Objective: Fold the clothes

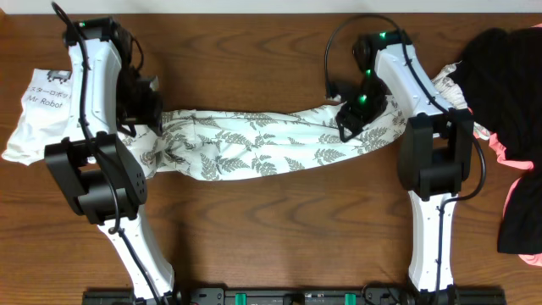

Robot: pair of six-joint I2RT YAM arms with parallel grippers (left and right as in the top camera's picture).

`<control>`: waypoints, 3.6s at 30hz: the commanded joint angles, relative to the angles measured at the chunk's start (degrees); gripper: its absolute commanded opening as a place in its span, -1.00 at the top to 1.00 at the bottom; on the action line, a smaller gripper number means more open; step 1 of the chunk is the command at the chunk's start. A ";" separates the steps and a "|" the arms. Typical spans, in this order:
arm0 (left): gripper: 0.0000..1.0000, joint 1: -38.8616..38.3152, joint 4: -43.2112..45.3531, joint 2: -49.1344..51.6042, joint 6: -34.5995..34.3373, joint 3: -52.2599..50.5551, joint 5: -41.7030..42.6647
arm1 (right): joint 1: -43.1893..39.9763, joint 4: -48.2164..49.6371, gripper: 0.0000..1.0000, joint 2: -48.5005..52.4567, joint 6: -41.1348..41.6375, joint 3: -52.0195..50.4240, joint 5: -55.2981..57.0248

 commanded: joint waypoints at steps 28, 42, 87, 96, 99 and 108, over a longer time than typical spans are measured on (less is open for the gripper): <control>0.88 -10.62 14.49 -1.70 -12.61 -15.41 8.70 | 1.68 5.84 0.97 -0.96 15.93 2.23 -0.35; 0.88 -7.61 21.68 -1.70 -18.45 -29.73 -5.11 | 1.64 7.89 0.97 -0.96 15.85 -2.03 -0.31; 0.88 -0.90 38.18 -24.98 -32.09 -40.09 -4.42 | 1.20 9.31 0.95 -0.96 15.28 -2.03 0.33; 0.88 -0.83 48.85 -19.06 -32.54 -48.98 -5.16 | 1.25 9.35 0.92 -0.96 16.83 -2.03 0.28; 0.88 -0.83 51.95 -17.07 -32.54 -50.71 -9.64 | 1.27 9.35 0.92 -0.96 16.81 -2.03 0.28; 0.88 1.51 51.76 -13.18 -32.54 -50.97 -13.68 | 1.14 9.38 0.94 -0.96 16.74 -2.03 0.37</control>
